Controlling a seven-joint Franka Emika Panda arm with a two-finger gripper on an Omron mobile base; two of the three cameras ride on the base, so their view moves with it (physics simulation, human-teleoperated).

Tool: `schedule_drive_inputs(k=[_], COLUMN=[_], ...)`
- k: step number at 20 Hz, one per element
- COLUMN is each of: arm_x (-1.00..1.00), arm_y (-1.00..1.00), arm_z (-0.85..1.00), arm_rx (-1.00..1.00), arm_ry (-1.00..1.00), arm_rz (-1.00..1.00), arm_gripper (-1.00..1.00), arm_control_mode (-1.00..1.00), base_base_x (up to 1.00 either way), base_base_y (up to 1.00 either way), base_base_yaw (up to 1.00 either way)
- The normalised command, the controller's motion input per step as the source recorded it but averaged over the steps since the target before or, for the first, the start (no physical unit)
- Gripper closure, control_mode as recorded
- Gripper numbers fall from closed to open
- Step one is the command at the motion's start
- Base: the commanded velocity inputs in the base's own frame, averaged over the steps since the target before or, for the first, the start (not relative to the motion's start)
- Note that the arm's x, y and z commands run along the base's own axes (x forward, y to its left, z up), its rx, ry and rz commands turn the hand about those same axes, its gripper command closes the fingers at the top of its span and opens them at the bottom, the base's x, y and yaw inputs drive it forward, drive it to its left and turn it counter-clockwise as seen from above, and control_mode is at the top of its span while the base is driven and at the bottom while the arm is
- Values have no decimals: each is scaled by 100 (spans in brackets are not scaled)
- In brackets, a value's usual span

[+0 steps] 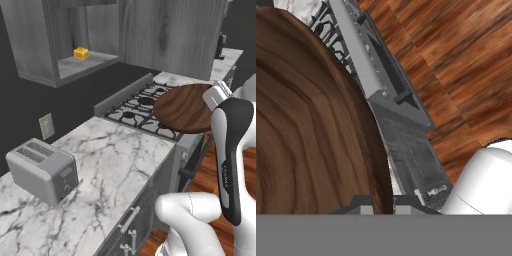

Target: Pick the mug and place it in the sink. Pick the bowl and place it in the open cabinet and then close the cabinet.

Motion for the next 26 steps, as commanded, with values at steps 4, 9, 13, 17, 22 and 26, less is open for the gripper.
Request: schedule_drive_inputs(k=[4, 9, 13, 17, 22, 26], arm_x=[0, 0, 0, 0, 0, 0], arm_y=[0, 0, 0, 0, 0, 0], arm_z=[0, 0, 0, 0, 0, 0], arm_rx=[0, 0, 0, 0, 0, 0], arm_ry=[0, 0, 0, 0, 0, 0], arm_rz=[0, 0, 0, 0, 0, 0], arm_gripper=[100, 100, 100, 100, 100, 100], arm_control_mode=[100, 100, 100, 100, 100, 100], base_base_x=[5, -86, -53, 13, 54, 87], base_base_y=[-56, 9, 11, -41, -40, -71], base_base_yaw=[0, 0, 0, 0, 0, 0])
